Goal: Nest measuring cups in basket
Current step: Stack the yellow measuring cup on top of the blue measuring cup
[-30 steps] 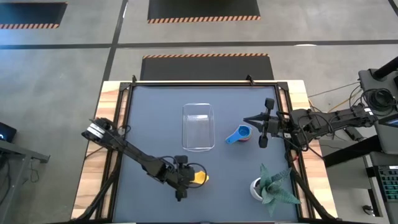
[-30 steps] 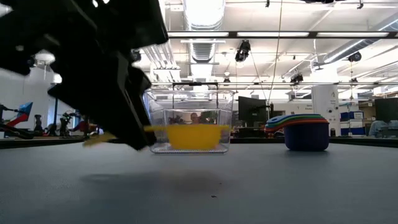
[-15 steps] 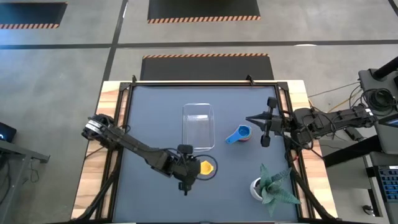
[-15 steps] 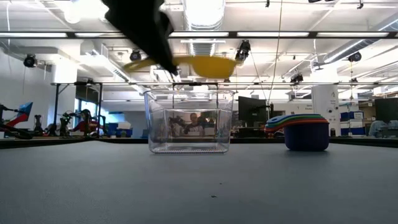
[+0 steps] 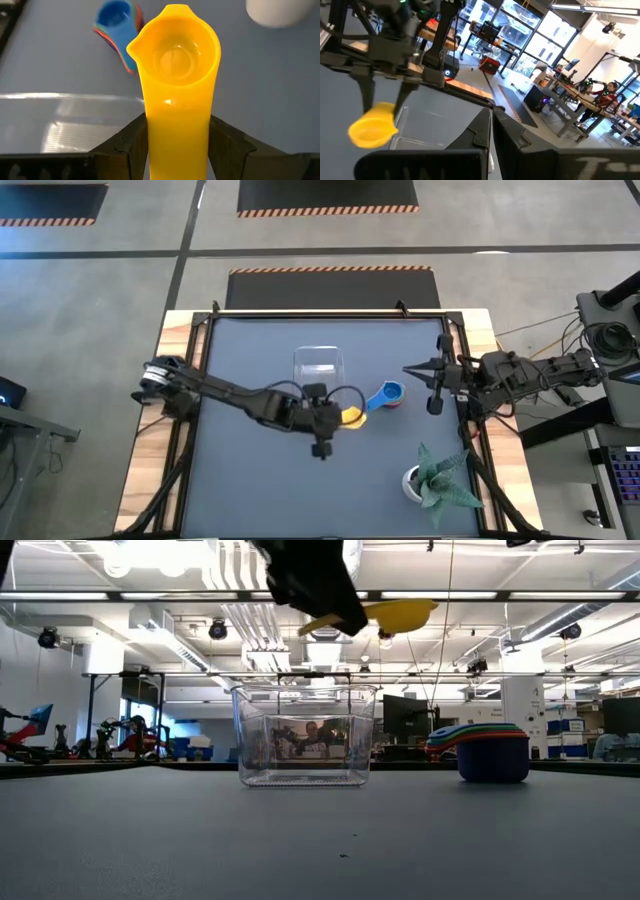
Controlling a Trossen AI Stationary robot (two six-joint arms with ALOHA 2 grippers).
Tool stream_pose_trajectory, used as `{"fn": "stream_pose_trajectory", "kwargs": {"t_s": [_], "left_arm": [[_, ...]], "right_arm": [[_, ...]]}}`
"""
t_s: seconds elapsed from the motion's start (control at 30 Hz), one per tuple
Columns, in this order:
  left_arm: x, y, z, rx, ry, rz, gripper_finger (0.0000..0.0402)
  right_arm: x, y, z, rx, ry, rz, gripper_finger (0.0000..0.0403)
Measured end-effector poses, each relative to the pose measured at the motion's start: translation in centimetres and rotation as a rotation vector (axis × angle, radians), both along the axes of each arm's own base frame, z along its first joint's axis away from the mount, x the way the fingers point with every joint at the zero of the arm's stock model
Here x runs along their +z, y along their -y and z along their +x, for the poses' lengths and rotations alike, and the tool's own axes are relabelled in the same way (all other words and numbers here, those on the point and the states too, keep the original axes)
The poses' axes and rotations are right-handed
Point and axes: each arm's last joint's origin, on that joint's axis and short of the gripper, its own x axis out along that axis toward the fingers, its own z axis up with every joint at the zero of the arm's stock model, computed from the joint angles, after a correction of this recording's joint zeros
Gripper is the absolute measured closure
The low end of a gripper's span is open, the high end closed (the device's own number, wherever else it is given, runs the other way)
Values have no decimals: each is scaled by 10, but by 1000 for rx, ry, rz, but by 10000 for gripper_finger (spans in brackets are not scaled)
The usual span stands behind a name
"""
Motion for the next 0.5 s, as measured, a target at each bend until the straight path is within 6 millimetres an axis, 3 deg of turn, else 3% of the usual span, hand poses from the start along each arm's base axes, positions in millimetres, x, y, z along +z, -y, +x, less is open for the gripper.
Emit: {"fn": "stream_pose_trajectory", "kwargs": {"t_s": [0.5], "left_arm": [[14, -48, 23, 74, 193, -34, 251]], "right_arm": [[1, 3, -16, 1, 19, 48, 394]]}}
